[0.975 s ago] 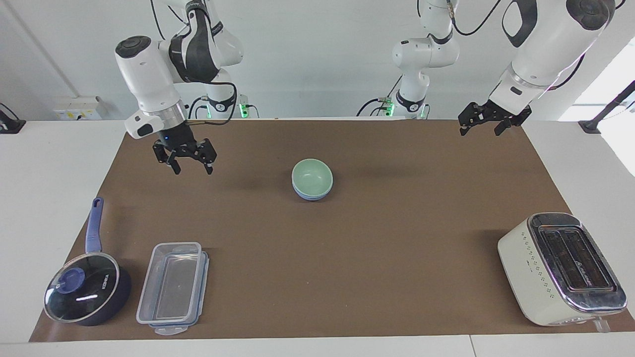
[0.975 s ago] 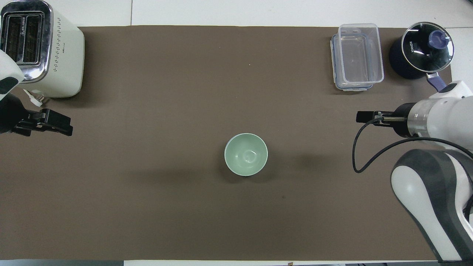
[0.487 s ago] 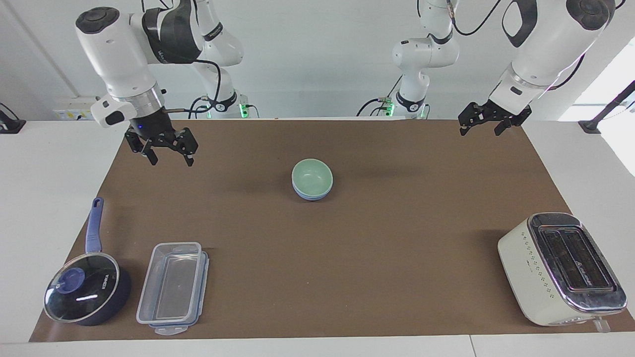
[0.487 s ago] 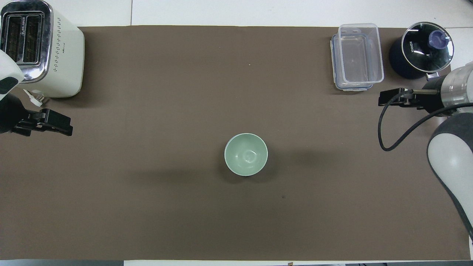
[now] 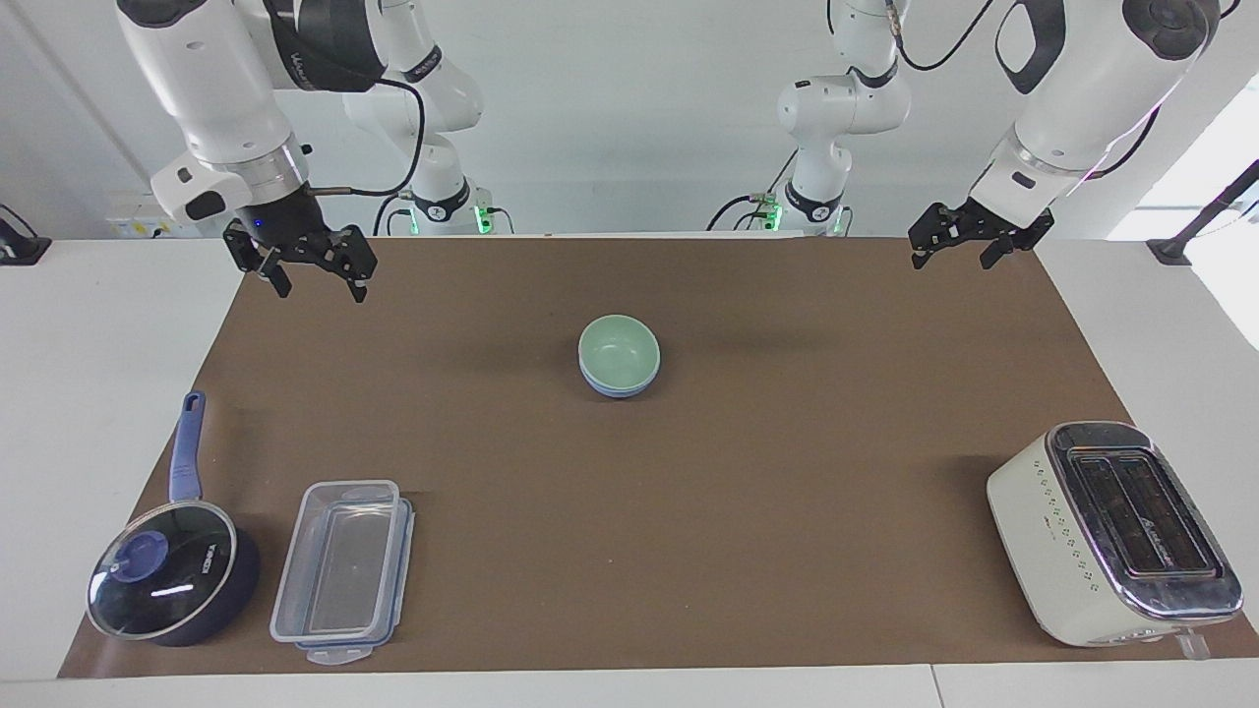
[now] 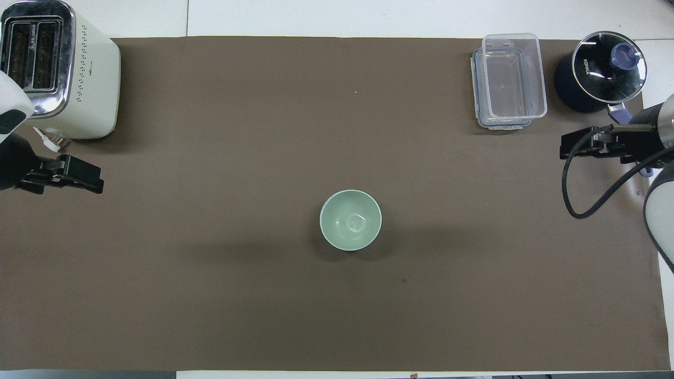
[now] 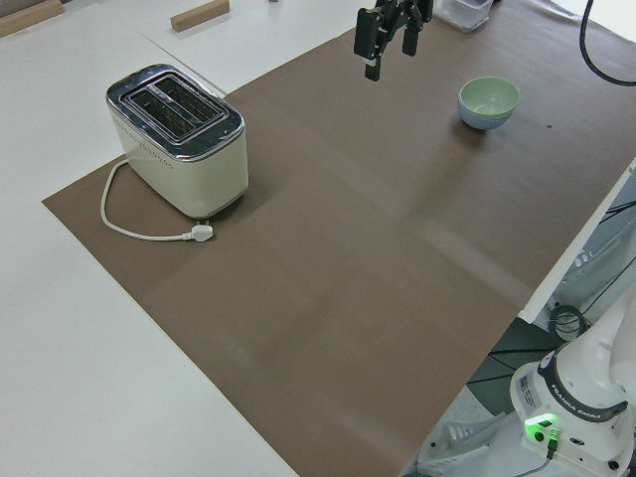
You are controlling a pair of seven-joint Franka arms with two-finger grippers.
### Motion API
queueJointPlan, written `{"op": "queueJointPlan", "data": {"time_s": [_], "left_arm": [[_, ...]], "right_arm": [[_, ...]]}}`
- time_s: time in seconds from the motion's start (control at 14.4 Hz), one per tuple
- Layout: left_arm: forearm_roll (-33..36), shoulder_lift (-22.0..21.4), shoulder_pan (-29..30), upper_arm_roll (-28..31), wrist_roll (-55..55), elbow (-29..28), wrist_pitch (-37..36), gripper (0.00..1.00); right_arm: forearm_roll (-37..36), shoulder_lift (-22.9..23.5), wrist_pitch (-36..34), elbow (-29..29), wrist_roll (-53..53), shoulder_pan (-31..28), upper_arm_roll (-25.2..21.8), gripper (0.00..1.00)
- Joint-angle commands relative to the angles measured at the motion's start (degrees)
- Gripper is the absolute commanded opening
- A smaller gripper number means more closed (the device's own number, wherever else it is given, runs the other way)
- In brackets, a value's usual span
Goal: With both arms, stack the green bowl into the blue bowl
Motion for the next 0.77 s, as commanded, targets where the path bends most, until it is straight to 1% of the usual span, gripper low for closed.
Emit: {"op": "queueJointPlan", "data": {"time_s": [0.0,0.21,0.7], "left_arm": [[1.24,-0.12,0.34,-0.34,-0.07,0.17,0.0,1.0],[1.24,-0.12,0.34,-0.26,-0.07,0.25,0.0,1.0],[1.24,-0.12,0.34,-0.34,-0.07,0.17,0.0,1.0]], "right_arm": [[-0.87,0.12,-3.66,0.73,-0.56,-0.8,0.78,1.0],[-0.69,-1.02,-5.5,-0.6,-0.56,-1.15,0.7,1.0],[-0.6,-1.29,-4.81,-1.21,-0.56,-1.5,0.7,1.0]]}}
